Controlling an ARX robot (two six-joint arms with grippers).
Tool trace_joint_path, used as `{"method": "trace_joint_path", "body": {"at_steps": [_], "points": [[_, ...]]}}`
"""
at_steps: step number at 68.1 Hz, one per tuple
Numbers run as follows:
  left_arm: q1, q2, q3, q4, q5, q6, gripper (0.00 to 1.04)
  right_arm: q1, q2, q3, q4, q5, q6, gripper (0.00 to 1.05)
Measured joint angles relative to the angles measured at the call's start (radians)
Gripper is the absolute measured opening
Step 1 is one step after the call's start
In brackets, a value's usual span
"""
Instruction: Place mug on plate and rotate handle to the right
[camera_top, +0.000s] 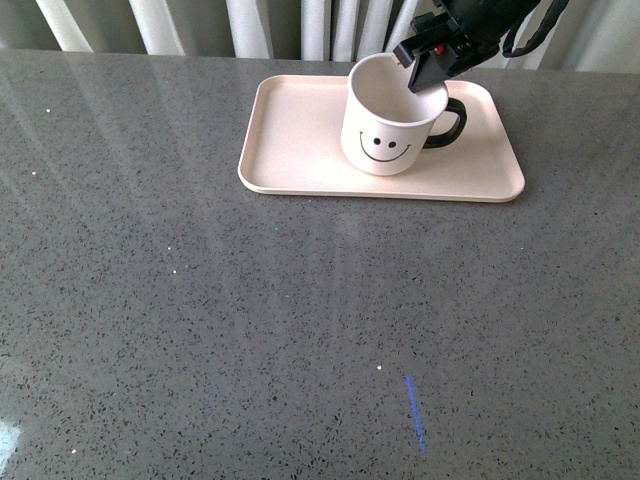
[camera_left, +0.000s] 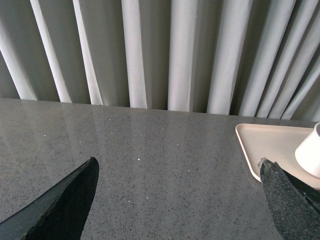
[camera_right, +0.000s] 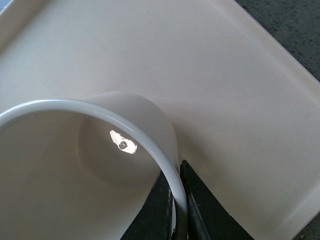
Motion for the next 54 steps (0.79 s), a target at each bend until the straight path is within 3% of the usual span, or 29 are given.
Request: {"method": "trace_joint_path", "body": {"at_steps": [54], "points": [[0.0, 0.0, 0.0, 0.0, 0.0, 0.0, 0.95, 0.01, 0.042, 0.074, -0.09, -0.026, -0.119, 0.02]]}}
